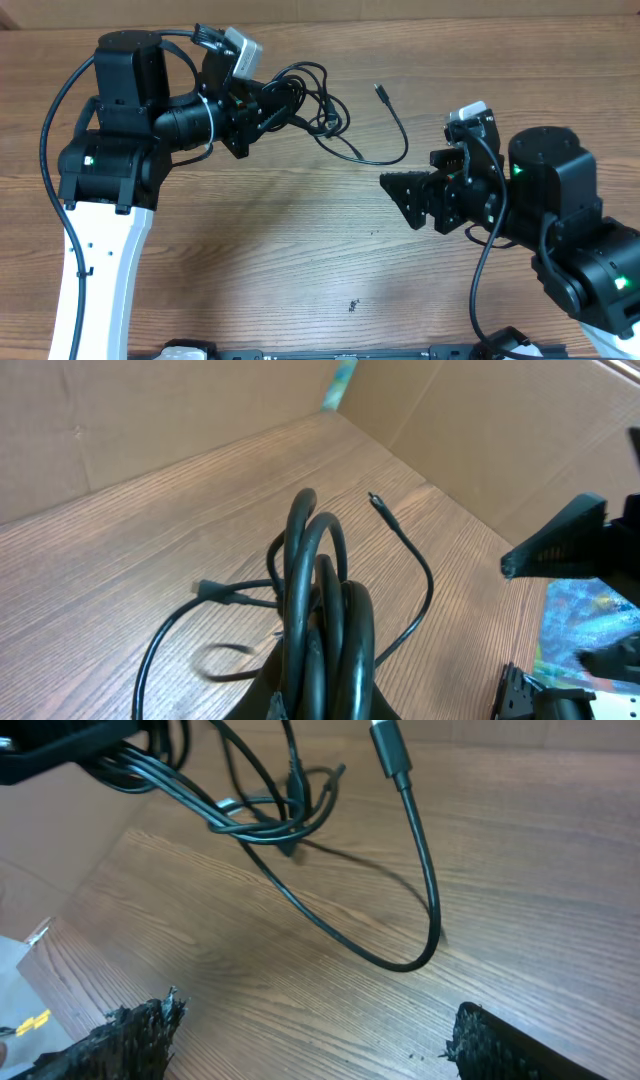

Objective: Untangle cables

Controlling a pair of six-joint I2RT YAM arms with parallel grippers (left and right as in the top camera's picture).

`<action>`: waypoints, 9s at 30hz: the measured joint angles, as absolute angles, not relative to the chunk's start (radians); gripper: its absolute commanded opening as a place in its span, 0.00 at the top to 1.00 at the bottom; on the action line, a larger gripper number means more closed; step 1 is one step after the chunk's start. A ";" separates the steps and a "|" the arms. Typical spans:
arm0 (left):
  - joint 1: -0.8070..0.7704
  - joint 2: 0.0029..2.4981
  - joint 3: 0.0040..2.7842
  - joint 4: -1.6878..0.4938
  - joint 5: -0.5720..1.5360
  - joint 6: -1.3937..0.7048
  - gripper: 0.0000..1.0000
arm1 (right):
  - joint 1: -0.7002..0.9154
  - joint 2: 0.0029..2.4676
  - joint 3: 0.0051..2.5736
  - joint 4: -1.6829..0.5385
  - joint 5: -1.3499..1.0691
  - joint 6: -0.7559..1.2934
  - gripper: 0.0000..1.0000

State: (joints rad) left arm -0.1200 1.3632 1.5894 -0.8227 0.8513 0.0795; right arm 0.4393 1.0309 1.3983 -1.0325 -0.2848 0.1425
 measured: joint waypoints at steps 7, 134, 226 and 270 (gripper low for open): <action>-0.120 1.363 1.589 -0.823 0.886 0.076 0.96 | 0.439 1.028 1.399 -1.032 -0.292 0.175 0.12; 0.036 1.412 1.556 -0.566 1.483 -0.272 0.96 | 0.514 1.164 1.483 -1.166 0.073 0.602 0.53; -0.027 1.370 1.602 -0.950 1.516 0.823 0.96 | 0.434 1.201 1.385 -0.802 -0.293 0.308 0.46; -0.027 1.370 1.602 -0.929 1.507 0.838 0.96 | 0.434 1.284 1.385 -0.846 -0.551 0.287 0.72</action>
